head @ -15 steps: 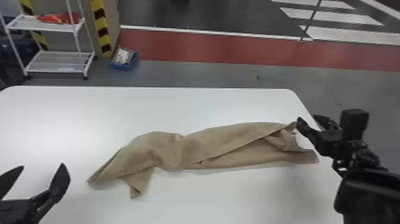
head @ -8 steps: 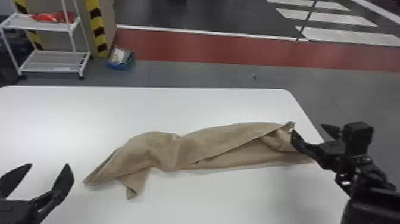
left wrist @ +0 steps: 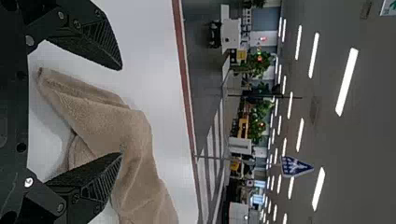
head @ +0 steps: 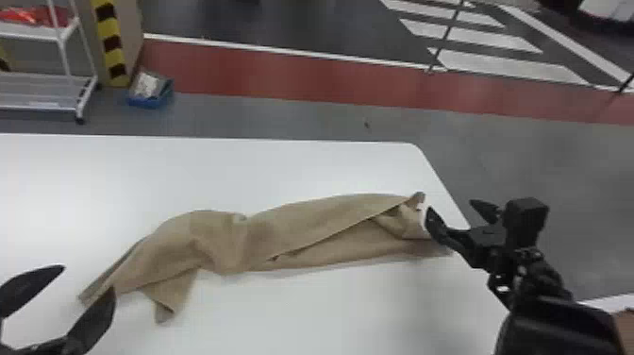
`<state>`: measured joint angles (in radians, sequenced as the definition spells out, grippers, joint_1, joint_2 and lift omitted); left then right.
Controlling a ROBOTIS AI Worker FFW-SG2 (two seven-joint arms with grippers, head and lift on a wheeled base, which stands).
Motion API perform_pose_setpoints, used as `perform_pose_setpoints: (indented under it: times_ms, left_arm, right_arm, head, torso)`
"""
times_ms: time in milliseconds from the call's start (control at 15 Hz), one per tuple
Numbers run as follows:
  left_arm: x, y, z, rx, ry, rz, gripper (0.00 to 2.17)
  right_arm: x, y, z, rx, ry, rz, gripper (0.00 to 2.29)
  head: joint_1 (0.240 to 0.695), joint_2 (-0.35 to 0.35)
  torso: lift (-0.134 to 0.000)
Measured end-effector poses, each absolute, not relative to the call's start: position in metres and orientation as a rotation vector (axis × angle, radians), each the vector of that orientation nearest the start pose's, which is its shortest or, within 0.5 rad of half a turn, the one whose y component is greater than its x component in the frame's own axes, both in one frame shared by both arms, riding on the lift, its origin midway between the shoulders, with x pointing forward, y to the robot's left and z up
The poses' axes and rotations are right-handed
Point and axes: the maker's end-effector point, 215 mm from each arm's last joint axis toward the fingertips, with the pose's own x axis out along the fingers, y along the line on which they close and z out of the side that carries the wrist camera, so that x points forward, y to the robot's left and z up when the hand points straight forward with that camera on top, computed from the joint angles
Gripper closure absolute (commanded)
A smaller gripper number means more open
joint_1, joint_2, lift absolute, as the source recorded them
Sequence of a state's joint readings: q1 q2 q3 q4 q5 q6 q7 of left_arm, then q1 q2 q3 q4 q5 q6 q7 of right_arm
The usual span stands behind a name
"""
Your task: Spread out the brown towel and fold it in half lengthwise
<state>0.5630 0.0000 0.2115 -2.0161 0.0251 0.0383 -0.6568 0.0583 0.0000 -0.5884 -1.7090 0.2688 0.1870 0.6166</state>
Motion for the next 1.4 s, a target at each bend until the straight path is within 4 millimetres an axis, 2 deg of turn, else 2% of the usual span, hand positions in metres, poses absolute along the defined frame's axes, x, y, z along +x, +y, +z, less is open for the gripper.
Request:
perform_pose_setpoints:
  times_ms: [267,333,867,1067,1200,1333,1400]
  left_arm:
    - [0.393,0.188,-0.417,0.146,0.229,-0.505,0.27]
    - [0.397,0.186,-0.424,0.172,0.243,-0.501,0.35]
    - [0.417,0.184,-0.453,0.290,0.302,-0.462,0.36]
    - [0.423,0.188,-0.460,0.302,0.321,-0.443,0.52]
    - [0.424,0.191,-0.465,0.306,0.337,-0.437,0.52]
    - [0.424,0.193,-0.470,0.304,0.358,-0.431,0.78]
    - [0.424,0.194,-0.471,0.303,0.359,-0.427,0.82]
  right_arm:
    - [0.507,-0.454,-0.381,-0.174,0.249,-0.013,0.06]
    - [0.507,-0.454,-0.381,-0.172,0.249,-0.013,0.06]
    - [0.504,-0.461,-0.379,-0.155,0.244,-0.027,0.06]
    - [0.504,-0.461,-0.380,-0.152,0.245,-0.027,0.06]
    - [0.503,-0.461,-0.380,-0.149,0.245,-0.027,0.06]
    - [0.503,-0.463,-0.380,-0.146,0.244,-0.030,0.06]
    - [0.502,-0.464,-0.380,-0.145,0.245,-0.032,0.06]
  head:
    - [0.695,-0.317]
    - [0.695,-0.320]
    - [0.695,-0.326]
    - [0.695,-0.320]
    - [0.695,-0.317]
    - [0.695,-0.315]
    - [0.695,-0.315]
  torso:
    - [-0.124]
    - [-0.124]
    - [-0.124]
    - [-0.124]
    - [-0.124]
    - [-0.124]
    - [-0.124]
